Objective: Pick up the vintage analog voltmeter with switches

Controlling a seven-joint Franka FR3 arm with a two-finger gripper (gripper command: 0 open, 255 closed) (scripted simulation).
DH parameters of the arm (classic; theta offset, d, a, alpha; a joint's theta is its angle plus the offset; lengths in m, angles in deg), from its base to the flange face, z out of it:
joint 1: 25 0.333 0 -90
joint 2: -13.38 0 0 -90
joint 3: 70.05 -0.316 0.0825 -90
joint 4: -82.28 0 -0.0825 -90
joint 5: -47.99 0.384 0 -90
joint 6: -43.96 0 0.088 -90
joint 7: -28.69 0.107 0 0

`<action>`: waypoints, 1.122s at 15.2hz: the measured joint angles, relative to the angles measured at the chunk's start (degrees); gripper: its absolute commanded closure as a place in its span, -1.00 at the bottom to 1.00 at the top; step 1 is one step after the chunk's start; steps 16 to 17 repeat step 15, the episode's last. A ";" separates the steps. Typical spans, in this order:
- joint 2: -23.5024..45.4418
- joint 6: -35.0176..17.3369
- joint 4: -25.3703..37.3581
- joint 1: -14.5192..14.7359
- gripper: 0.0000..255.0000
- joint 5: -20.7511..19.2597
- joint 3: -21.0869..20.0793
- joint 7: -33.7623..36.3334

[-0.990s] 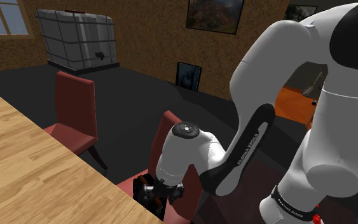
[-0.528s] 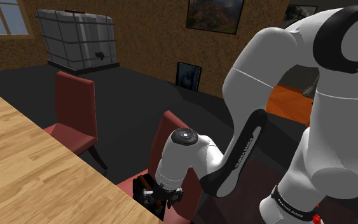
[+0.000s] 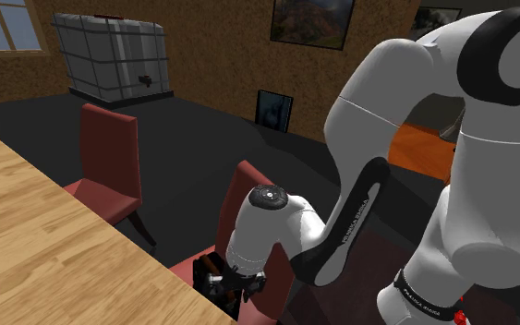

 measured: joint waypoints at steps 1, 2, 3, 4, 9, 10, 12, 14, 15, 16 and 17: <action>-0.70 0.49 -0.30 -1.03 1.00 1.24 -1.33 -0.89; -1.63 1.11 -0.65 -2.53 1.00 2.97 -3.13 -2.26; -2.63 1.60 -1.13 -4.07 1.00 4.82 -4.92 -3.78; -3.31 2.23 -1.15 -5.12 1.00 6.41 -6.35 -4.95; -8.50 5.91 -1.82 -11.17 1.00 17.94 -14.79 -13.50; -9.56 6.55 -1.96 -11.83 1.00 20.34 -15.99 -15.11; -11.51 7.91 -2.03 -12.84 1.00 24.71 -17.69 -18.36; -14.11 9.94 -1.84 -13.26 1.00 29.86 -19.05 -22.02; -14.77 10.44 -1.80 -13.28 1.00 31.35 -19.14 -23.21; -14.77 10.44 -1.80 -13.28 1.00 31.35 -19.14 -23.21; -14.77 10.44 -1.80 -13.28 1.00 31.35 -19.14 -23.21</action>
